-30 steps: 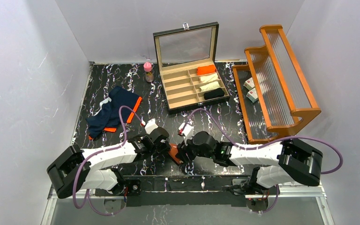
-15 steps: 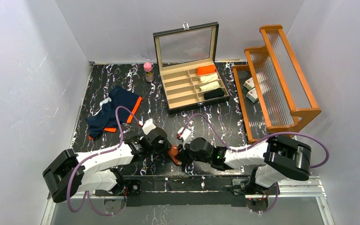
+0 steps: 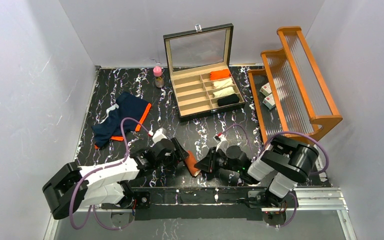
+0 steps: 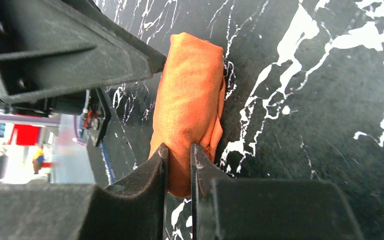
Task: Roll the underwear
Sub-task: Roll the underwear to the center of the board.
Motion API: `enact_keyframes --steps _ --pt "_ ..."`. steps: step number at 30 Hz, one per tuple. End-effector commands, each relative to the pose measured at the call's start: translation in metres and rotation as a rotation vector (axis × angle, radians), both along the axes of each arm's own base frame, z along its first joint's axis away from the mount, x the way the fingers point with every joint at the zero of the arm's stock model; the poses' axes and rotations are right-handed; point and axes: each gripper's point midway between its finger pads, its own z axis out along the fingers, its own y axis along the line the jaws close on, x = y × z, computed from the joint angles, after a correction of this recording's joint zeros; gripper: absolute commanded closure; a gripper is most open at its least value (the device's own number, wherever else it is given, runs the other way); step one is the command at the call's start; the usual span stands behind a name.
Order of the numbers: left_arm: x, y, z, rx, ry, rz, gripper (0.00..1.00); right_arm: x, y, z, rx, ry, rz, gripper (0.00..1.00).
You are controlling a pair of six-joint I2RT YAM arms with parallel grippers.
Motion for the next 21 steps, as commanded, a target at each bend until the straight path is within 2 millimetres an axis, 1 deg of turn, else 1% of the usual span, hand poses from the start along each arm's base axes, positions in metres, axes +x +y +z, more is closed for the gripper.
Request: enact_keyframes --steps 1,3,7,10,11,13,15,16,18,21 --pt "-0.003 -0.017 -0.005 -0.051 0.006 -0.055 0.38 -0.017 -0.023 -0.031 -0.042 0.194 -0.02 0.78" --pt "-0.003 -0.02 -0.01 -0.046 0.017 -0.062 0.38 -0.014 -0.026 -0.031 -0.03 0.21 -0.034 0.78" --pt "0.002 -0.027 -0.015 -0.042 0.007 -0.071 0.38 -0.013 -0.024 -0.03 -0.021 0.213 -0.022 0.76" --pt "0.004 -0.029 -0.022 -0.009 0.019 -0.08 0.42 -0.009 -0.025 -0.03 -0.023 0.211 -0.025 0.73" --pt "0.004 -0.029 -0.025 0.007 0.026 -0.082 0.45 -0.009 -0.025 -0.029 -0.026 0.207 -0.021 0.72" --pt "0.004 -0.03 -0.03 0.026 0.037 -0.09 0.56 -0.006 -0.024 -0.029 -0.044 0.194 -0.014 0.69" --pt "0.003 -0.028 -0.036 0.043 0.049 -0.088 0.7 0.0 -0.02 -0.026 -0.082 0.154 0.003 0.61" --pt "0.002 -0.026 -0.038 0.051 0.051 -0.085 0.74 0.003 -0.02 -0.026 -0.111 0.136 0.012 0.57" --pt "0.002 -0.021 -0.039 0.065 0.052 -0.073 0.8 0.012 -0.021 -0.022 -0.18 0.083 0.013 0.5" --pt "0.002 -0.014 -0.039 0.082 0.049 -0.053 0.83 0.027 -0.027 -0.012 -0.28 -0.025 0.014 0.44"
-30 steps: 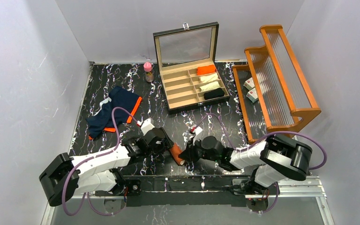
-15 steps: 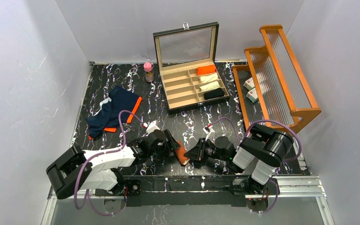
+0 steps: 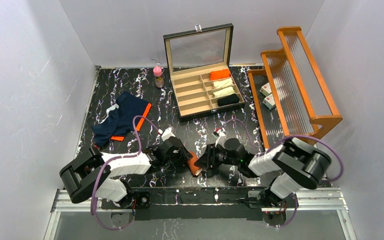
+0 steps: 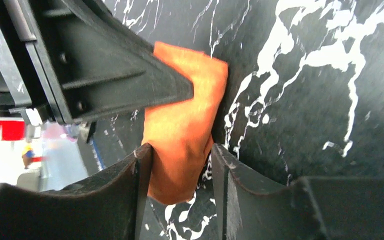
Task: Roll the underwear
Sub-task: Roll the underwear to the center of the board.
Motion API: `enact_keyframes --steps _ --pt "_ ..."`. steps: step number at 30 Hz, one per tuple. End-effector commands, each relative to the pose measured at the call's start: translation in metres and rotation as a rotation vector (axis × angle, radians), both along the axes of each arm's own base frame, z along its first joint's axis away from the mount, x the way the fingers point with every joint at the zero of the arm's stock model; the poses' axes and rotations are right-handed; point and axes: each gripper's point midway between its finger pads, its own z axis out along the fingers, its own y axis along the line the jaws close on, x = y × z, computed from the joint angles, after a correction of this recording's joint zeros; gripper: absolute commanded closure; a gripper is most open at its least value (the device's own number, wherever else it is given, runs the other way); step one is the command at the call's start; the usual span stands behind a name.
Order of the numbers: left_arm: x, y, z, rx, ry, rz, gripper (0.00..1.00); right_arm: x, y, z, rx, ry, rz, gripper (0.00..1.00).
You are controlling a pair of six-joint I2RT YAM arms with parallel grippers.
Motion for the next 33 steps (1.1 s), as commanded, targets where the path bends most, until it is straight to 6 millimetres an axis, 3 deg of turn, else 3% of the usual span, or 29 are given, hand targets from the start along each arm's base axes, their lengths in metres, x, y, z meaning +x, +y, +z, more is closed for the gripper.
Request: enact_keyframes --steps 1,7,16,25,30,33 --pt "-0.007 0.023 -0.014 0.109 0.019 0.024 0.83 0.018 -0.021 -0.008 -0.253 -0.146 0.026 0.43" --pt "0.0 0.031 0.001 0.14 0.017 0.089 0.86 0.03 -0.012 0.026 -0.335 -0.379 0.145 0.38" --pt "0.001 0.045 0.008 0.189 0.042 0.166 0.88 0.009 0.027 0.061 -0.32 -0.617 0.195 0.36" --pt "0.002 0.045 0.013 0.169 0.049 0.198 0.89 -0.009 0.055 0.058 -0.235 -0.628 0.223 0.34" --pt "0.002 0.047 0.014 0.161 0.053 0.218 0.89 -0.013 0.063 0.044 -0.222 -0.587 0.238 0.34" --pt "0.002 0.048 0.015 0.151 0.054 0.233 0.89 -0.013 0.063 0.024 -0.265 -0.554 0.245 0.34"
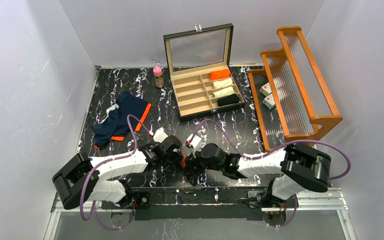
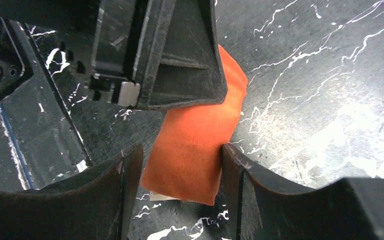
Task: Roll the underwear
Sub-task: Roll the underwear to the center of the board, then pick up the underwear from the center of the board.
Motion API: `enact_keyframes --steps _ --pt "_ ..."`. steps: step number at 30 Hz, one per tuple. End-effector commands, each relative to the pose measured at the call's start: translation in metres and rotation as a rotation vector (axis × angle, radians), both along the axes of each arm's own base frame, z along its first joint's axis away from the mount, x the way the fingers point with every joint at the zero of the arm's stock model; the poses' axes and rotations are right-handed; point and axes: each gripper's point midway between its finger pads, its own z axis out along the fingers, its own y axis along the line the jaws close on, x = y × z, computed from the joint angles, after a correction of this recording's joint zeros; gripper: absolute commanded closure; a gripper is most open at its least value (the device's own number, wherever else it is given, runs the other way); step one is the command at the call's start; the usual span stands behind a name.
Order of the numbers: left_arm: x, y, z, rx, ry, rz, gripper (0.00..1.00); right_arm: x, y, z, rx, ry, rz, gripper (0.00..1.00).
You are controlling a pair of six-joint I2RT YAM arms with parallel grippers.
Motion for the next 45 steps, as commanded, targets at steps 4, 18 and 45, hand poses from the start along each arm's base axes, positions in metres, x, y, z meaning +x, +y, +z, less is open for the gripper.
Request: enact_keyframes --steps 4,18,45 --pt "0.005 0.009 0.014 0.006 -0.037 0.057 0.88 0.004 0.007 -0.019 -0.014 0.011 -0.029 0.35" --pt "0.003 0.012 0.017 0.011 -0.037 0.056 0.58 0.015 -0.019 -0.059 -0.247 -0.007 -0.095 0.67" --pt "0.009 0.083 0.061 0.079 -0.166 0.161 0.28 0.069 -0.029 0.072 0.054 0.011 -0.032 0.99"
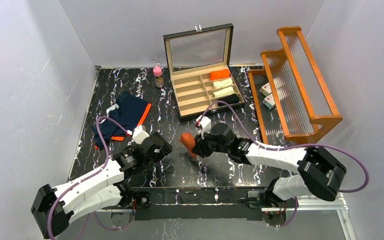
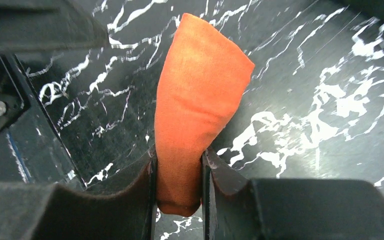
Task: Roll the underwear
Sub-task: Pick up the underwear from the center of the board.
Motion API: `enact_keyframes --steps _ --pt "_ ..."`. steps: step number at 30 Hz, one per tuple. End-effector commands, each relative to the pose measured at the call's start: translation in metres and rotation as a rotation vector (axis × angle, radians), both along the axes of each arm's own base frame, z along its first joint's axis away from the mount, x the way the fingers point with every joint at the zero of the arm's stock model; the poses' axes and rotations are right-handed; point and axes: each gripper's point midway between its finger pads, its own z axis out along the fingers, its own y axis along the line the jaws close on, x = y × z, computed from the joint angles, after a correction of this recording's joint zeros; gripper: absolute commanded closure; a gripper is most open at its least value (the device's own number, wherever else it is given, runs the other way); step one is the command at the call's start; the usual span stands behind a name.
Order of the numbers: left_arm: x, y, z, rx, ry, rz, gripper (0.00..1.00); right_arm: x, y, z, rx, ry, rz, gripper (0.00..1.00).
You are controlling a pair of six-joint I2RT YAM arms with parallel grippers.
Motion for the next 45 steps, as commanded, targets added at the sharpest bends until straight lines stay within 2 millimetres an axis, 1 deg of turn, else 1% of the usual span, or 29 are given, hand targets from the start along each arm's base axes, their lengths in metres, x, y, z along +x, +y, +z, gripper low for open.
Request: enact_keyframes --steps 1,4,6,7,9,11,15,19,24,28,33,36,40,43,45 --pt "0.005 0.016 0.007 0.078 -0.027 0.012 0.28 0.022 -0.005 0.043 0.065 -0.044 0.041 0.99" --pt "0.011 0.015 0.016 0.073 -0.05 0.005 0.28 0.044 -0.015 0.056 0.086 -0.027 -0.04 0.99" --pt "0.015 0.011 0.022 0.06 -0.058 -0.017 0.28 0.056 -0.018 0.064 0.105 -0.008 -0.095 0.99" --pt "0.017 0.007 0.025 0.043 -0.061 -0.033 0.28 0.061 -0.019 0.07 0.116 -0.007 -0.118 0.99" --pt "0.025 -0.008 0.035 -0.012 -0.088 -0.078 0.27 0.069 -0.018 0.075 0.131 -0.004 -0.149 0.99" --pt "0.034 -0.024 0.047 -0.067 -0.121 -0.119 0.27 0.071 -0.015 0.075 0.143 0.006 -0.154 0.99" --pt "0.056 -0.061 0.077 -0.198 -0.175 -0.17 0.24 0.072 -0.013 0.07 0.165 0.033 -0.182 0.99" --pt "0.07 -0.094 0.083 -0.304 -0.161 -0.208 0.24 0.069 -0.012 0.077 0.216 0.017 -0.176 0.99" --pt "0.084 -0.126 0.092 -0.464 -0.188 -0.232 0.23 0.065 -0.014 0.083 0.24 -0.002 -0.169 0.99" --pt "0.091 -0.137 0.093 -0.495 -0.185 -0.236 0.23 0.06 -0.011 0.083 0.245 -0.004 -0.13 0.99" --pt "0.094 -0.142 0.082 -0.476 -0.142 -0.235 0.24 0.055 -0.009 0.087 0.261 -0.021 -0.084 0.99" --pt "0.097 -0.142 0.075 -0.459 -0.131 -0.222 0.29 0.051 -0.009 0.09 0.271 -0.029 -0.065 0.99" --pt "0.099 -0.142 0.075 -0.429 -0.125 -0.227 0.38 0.051 -0.009 0.088 0.26 -0.031 -0.062 0.99" --pt "0.1 -0.143 0.071 -0.402 -0.101 -0.232 0.37 0.054 -0.01 0.088 0.249 -0.041 -0.073 0.99" --pt "0.099 -0.143 0.069 -0.389 -0.086 -0.236 0.31 0.058 -0.013 0.086 0.229 -0.053 -0.09 0.99"
